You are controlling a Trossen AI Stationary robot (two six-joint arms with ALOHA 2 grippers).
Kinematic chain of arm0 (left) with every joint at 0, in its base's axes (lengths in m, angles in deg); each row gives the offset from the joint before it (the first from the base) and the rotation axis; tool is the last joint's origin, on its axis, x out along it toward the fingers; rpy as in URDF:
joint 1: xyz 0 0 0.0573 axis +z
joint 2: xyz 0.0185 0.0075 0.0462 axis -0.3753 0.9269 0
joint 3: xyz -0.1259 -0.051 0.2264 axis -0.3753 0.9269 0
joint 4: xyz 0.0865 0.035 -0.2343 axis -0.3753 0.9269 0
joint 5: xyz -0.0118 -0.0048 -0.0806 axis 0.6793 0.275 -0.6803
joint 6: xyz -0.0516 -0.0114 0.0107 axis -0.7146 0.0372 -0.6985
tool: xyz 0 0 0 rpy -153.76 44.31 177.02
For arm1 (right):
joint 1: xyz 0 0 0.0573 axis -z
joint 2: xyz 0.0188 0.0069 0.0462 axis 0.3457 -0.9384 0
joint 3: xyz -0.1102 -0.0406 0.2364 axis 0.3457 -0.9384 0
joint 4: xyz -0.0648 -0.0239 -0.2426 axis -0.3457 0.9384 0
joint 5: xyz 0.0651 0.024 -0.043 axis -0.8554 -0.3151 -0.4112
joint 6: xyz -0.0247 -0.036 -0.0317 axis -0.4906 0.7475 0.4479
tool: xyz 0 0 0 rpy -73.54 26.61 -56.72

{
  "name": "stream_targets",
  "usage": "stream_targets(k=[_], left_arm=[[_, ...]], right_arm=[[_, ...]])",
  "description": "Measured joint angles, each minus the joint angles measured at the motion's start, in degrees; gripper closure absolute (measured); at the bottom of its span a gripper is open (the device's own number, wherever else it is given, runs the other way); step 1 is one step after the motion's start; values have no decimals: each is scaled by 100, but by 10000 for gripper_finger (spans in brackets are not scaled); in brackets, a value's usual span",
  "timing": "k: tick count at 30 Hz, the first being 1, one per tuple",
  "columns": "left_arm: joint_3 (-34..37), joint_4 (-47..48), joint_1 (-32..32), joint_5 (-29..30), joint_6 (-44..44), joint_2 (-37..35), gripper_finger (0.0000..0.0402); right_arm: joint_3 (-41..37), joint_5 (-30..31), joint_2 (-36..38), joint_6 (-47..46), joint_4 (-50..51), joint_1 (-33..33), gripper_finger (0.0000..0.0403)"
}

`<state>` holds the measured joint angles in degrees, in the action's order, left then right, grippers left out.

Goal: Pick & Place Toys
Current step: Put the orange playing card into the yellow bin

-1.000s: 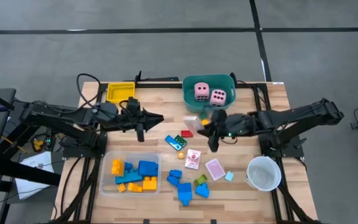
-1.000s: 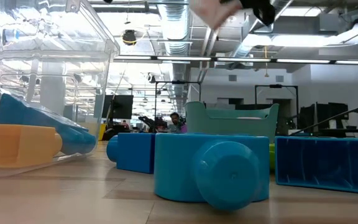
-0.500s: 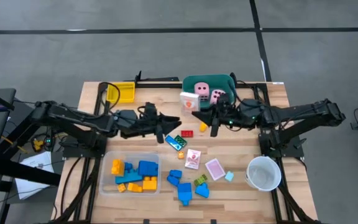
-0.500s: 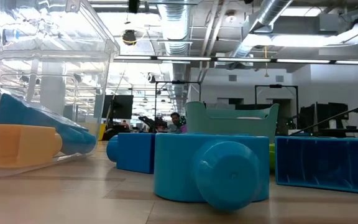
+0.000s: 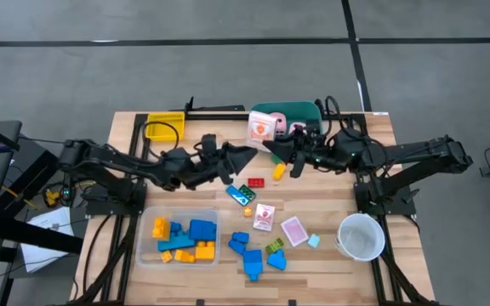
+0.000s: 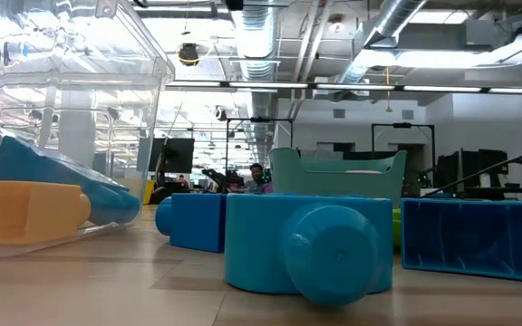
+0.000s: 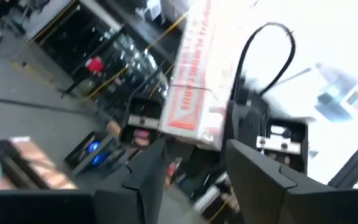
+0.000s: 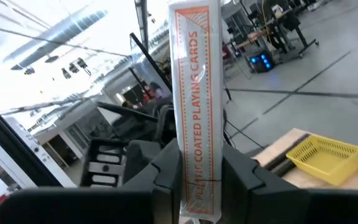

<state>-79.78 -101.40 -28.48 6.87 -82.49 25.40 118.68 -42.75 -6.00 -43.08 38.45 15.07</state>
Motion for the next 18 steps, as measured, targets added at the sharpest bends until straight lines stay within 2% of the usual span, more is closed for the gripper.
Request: stream_targets(k=[5,18], left_arm=[[0,-582,101,-1,0,122,250],[0,-783,116,-3,42,130,289]], right_arm=[[0,-11,7,3,-121,48,341],[0,-109,0,2,-145,50,339]])
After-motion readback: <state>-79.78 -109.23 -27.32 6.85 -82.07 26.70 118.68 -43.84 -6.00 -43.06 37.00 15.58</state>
